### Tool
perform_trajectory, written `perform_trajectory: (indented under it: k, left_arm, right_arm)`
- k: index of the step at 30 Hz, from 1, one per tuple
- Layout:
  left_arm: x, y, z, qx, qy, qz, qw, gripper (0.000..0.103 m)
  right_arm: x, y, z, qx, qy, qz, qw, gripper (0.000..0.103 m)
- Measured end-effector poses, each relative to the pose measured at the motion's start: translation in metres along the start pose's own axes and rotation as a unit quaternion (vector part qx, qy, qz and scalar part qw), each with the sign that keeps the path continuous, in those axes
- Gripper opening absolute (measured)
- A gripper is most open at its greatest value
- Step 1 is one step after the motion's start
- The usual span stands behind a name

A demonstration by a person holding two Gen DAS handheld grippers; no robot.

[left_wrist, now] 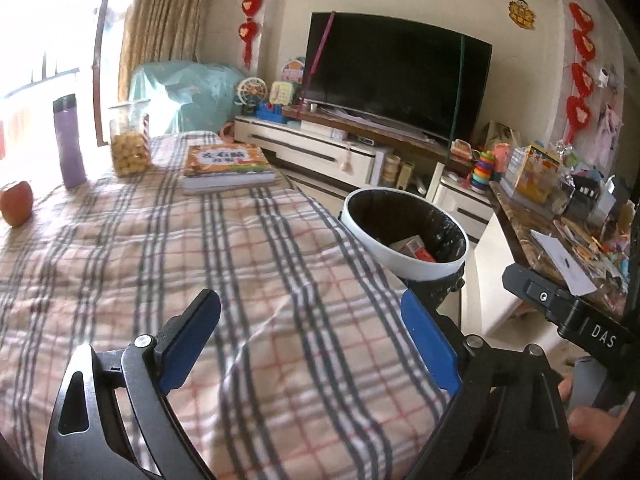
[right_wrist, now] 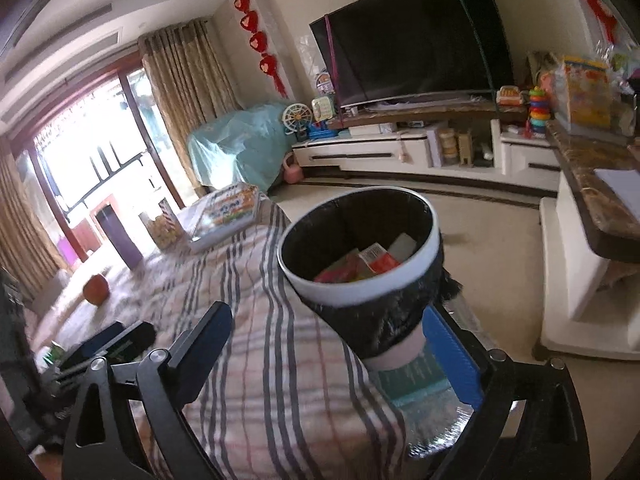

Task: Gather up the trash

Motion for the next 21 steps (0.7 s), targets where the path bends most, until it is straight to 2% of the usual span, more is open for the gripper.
perform_trajectory:
  k: [4,9,11,15,21]
  left_arm:
    - [-0.025,0.002,0.003,0.003,-0.028,0.01,0.9995,0.094]
    - [-0.06,0.008,0.011,0.017,-0.079,0.047,0.9956,0.103]
    - [-0.066,0.011,0.01,0.019,-0.082,0.059,0.9946,0.103]
    - [-0.069,0.021,0.003,0.019,-0.083,0.083,0.9929,0.103]
    - [-0.064,0.025,-0.013,0.026,-0.079,0.105,0.991,0.103]
  right_arm:
    - [-0.021,0.011,-0.003,-0.024,-0.029,-0.007,0.999,0.098]
    - [-0.069,0.033,0.016,-0.065,-0.126,-0.005,0.99,0.103]
    - [-0.082,0.038,0.018,-0.077,-0.154,-0.009,0.985,0.103]
    - [-0.086,0.04,0.013,-0.086,-0.169,-0.012,0.982,0.103]
    - [-0.076,0.034,-0.002,-0.081,-0.161,-0.02,0.983,0.103]
Point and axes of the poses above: each gripper's, at about its wrist camera, not at the fingertips, and x roughly the way its jaws point, y to its left, z to its top, the point moved 10 cm from there along x, roughly the way its jaws point, and after that the axes turned 11 degrees about x, right-handed, at the moved point
